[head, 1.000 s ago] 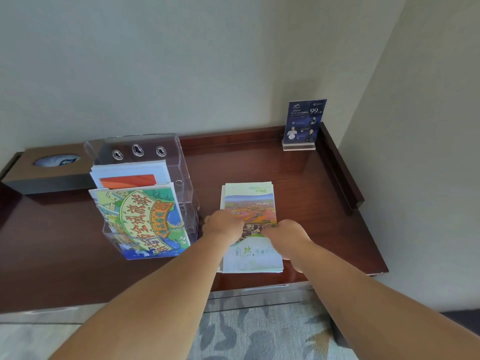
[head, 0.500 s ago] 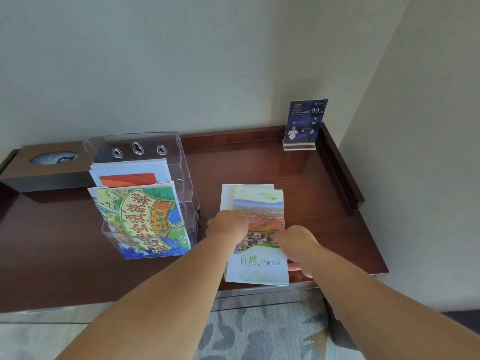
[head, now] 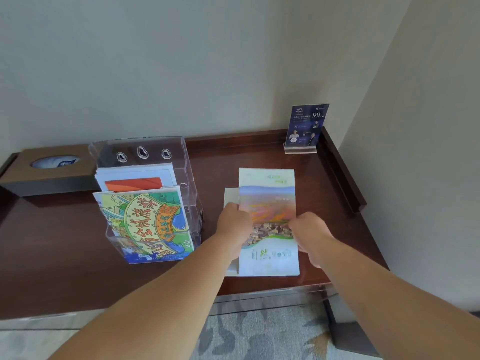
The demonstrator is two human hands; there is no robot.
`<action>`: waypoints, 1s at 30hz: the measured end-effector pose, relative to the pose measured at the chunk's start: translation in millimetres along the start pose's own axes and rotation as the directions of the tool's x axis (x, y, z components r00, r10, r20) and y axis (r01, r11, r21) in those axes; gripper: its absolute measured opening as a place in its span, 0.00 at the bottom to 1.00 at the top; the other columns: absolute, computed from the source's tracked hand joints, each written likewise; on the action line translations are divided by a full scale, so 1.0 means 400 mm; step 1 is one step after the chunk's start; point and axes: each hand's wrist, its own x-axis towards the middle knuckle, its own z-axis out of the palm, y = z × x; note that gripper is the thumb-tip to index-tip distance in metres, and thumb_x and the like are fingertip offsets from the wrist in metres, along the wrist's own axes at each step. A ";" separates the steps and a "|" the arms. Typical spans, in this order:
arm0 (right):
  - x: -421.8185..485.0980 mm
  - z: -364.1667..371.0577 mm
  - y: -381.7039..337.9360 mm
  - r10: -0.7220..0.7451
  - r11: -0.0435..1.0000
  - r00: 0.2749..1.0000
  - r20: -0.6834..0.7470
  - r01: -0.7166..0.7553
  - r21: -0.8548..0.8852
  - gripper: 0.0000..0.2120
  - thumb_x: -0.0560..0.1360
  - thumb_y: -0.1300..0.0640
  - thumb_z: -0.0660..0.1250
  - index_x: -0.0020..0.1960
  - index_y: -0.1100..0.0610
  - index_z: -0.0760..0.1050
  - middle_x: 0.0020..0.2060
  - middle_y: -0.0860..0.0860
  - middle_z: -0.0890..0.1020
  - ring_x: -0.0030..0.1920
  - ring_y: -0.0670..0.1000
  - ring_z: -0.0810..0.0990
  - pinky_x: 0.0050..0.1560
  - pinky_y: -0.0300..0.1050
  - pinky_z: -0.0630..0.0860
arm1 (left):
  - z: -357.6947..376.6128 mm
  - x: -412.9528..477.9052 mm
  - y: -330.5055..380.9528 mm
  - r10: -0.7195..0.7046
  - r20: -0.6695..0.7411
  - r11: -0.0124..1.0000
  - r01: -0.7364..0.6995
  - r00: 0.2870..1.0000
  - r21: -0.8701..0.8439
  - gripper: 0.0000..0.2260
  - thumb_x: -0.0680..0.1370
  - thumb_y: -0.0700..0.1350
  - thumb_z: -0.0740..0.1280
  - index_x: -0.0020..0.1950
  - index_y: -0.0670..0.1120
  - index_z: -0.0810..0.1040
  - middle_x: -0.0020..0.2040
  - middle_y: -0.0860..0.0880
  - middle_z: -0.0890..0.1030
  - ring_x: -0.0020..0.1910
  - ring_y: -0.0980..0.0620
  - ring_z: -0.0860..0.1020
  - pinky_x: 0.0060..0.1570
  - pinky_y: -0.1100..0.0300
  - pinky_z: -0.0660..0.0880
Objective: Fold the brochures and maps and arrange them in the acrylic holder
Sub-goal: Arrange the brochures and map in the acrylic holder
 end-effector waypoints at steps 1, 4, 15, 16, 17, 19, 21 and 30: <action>-0.003 -0.004 -0.021 -0.066 0.998 0.996 -0.052 0.067 0.005 0.11 0.77 0.60 0.62 0.58 0.58 0.76 0.48 0.54 0.80 0.41 0.53 0.77 0.40 0.45 0.75 | -0.010 0.000 0.018 0.068 -0.018 0.997 -0.068 0.998 -0.029 0.10 0.77 0.33 0.51 0.42 0.45 0.68 0.38 0.48 0.67 0.31 0.51 0.62 0.25 0.62 0.60; -0.016 -0.016 -0.089 -0.261 0.961 0.958 -0.121 0.270 0.064 0.09 0.78 0.58 0.58 0.50 0.47 0.75 0.44 0.45 0.81 0.41 0.48 0.79 0.35 0.43 0.72 | -0.046 0.007 0.072 0.221 -0.079 0.971 -0.227 0.972 -0.072 0.08 0.78 0.35 0.53 0.48 0.43 0.71 0.39 0.48 0.72 0.32 0.51 0.66 0.23 0.63 0.63; -0.042 -0.004 -0.073 -0.462 0.887 0.880 -0.109 0.457 -0.072 0.10 0.82 0.54 0.59 0.61 0.48 0.73 0.49 0.42 0.82 0.49 0.47 0.80 0.47 0.45 0.75 | -0.083 0.004 0.037 0.328 -0.071 0.944 -0.330 0.942 -0.013 0.08 0.79 0.36 0.54 0.54 0.43 0.71 0.41 0.44 0.74 0.33 0.50 0.67 0.28 0.59 0.62; -0.040 -0.004 -0.071 -0.469 0.883 0.875 -0.115 0.462 -0.083 0.09 0.82 0.55 0.60 0.60 0.48 0.73 0.47 0.40 0.82 0.47 0.46 0.80 0.45 0.43 0.75 | -0.084 0.005 0.034 0.347 -0.063 0.938 -0.347 0.936 0.010 0.06 0.80 0.37 0.54 0.53 0.42 0.70 0.40 0.44 0.73 0.32 0.51 0.67 0.28 0.58 0.62; -0.037 -0.004 -0.067 -0.473 0.881 0.873 -0.118 0.463 -0.102 0.08 0.82 0.55 0.60 0.59 0.48 0.73 0.45 0.39 0.81 0.45 0.44 0.79 0.41 0.41 0.73 | -0.085 0.002 0.033 0.357 -0.045 0.934 -0.355 0.933 0.039 0.05 0.81 0.38 0.54 0.51 0.42 0.68 0.38 0.45 0.70 0.31 0.51 0.65 0.27 0.58 0.61; -0.036 -0.006 -0.062 -0.474 0.879 0.872 -0.124 0.458 -0.135 0.05 0.82 0.56 0.60 0.54 0.51 0.74 0.41 0.39 0.79 0.42 0.43 0.77 0.36 0.38 0.70 | -0.088 -0.004 0.030 0.369 -0.007 0.927 -0.367 0.930 0.078 0.04 0.81 0.39 0.53 0.50 0.43 0.67 0.36 0.47 0.68 0.30 0.50 0.64 0.27 0.56 0.61; -0.037 -0.012 -0.061 -0.481 0.874 0.867 -0.130 0.463 -0.149 0.05 0.82 0.57 0.60 0.53 0.52 0.75 0.39 0.40 0.78 0.41 0.45 0.77 0.34 0.38 0.69 | -0.092 -0.008 0.035 0.369 0.017 0.923 -0.369 0.929 0.108 0.05 0.81 0.39 0.53 0.52 0.43 0.68 0.37 0.46 0.69 0.31 0.49 0.65 0.30 0.54 0.61; -0.068 -0.039 -0.072 -0.465 0.871 0.883 -0.069 0.442 -0.217 0.03 0.81 0.56 0.61 0.49 0.52 0.73 0.42 0.47 0.82 0.41 0.49 0.80 0.41 0.50 0.77 | -0.135 -0.034 0.027 0.295 0.129 0.893 -0.321 0.947 0.315 0.06 0.81 0.40 0.56 0.50 0.45 0.71 0.47 0.50 0.75 0.34 0.53 0.73 0.30 0.61 0.65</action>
